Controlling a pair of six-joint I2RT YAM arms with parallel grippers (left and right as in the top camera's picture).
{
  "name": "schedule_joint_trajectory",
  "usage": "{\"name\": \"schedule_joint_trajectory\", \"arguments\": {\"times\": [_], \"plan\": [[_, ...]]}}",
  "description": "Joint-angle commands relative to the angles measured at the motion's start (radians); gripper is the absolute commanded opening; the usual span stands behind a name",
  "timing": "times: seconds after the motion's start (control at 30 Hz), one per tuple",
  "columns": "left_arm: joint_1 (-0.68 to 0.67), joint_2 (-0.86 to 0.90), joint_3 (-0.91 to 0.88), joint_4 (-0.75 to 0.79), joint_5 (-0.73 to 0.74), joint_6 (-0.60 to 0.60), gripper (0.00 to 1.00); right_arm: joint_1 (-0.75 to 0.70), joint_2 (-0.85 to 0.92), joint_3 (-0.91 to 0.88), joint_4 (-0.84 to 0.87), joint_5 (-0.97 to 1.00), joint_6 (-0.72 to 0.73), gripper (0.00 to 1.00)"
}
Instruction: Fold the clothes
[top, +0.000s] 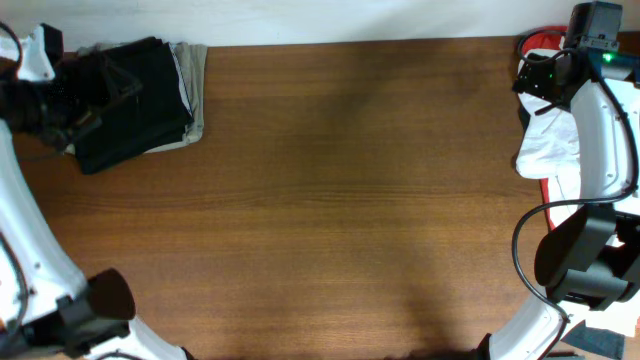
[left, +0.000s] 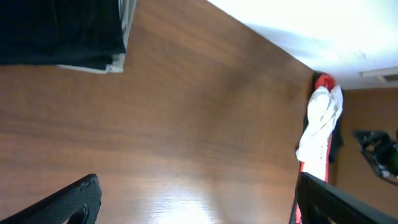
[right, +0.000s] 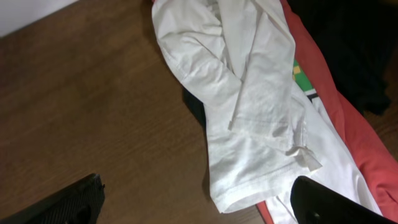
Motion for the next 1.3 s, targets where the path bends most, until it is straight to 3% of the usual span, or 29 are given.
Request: {"name": "schedule_joint_trajectory", "arguments": {"times": [0.0,0.2,0.5,0.63,0.77,0.87,0.97,1.13,1.27], "plan": [[-0.024,-0.129,-0.026,-0.005,-0.06,0.056,0.99,0.005,-0.01,0.012,0.0,0.016,-0.002,0.99],[-0.109,-0.33,-0.246,-0.005,-0.076,0.055,0.99,0.005,-0.01,0.012,0.0,0.016,-0.002,0.99],[-0.135,-0.344,-0.278,-0.005,-0.087,0.064,0.99,0.005,-0.01,0.012,0.0,0.016,-0.002,0.99],[-0.253,-0.375,-0.412,0.035,-0.253,0.123,0.99,0.005,-0.01,0.012,0.0,0.016,-0.002,0.99],[-0.327,-0.583,-0.754,0.331,-0.285,0.124,0.99,0.005,-0.01,0.012,0.0,0.016,-0.002,0.99],[-0.336,-0.89,-1.233,0.732,-0.286,0.162,0.99,0.005,-0.01,0.012,0.0,0.016,-0.002,0.99],[-0.336,-1.17,-1.556,0.945,-0.285,0.161,0.99,0.005,-0.01,0.012,0.0,0.016,-0.002,0.99],[-0.336,-1.391,-1.755,1.075,-0.344,0.161,0.99,0.005,-0.01,0.012,0.0,0.016,-0.002,0.99],[-0.336,-1.484,-1.959,1.33,-0.341,0.161,0.99,0.005,-0.01,0.012,0.0,0.016,-0.002,0.99]]}}
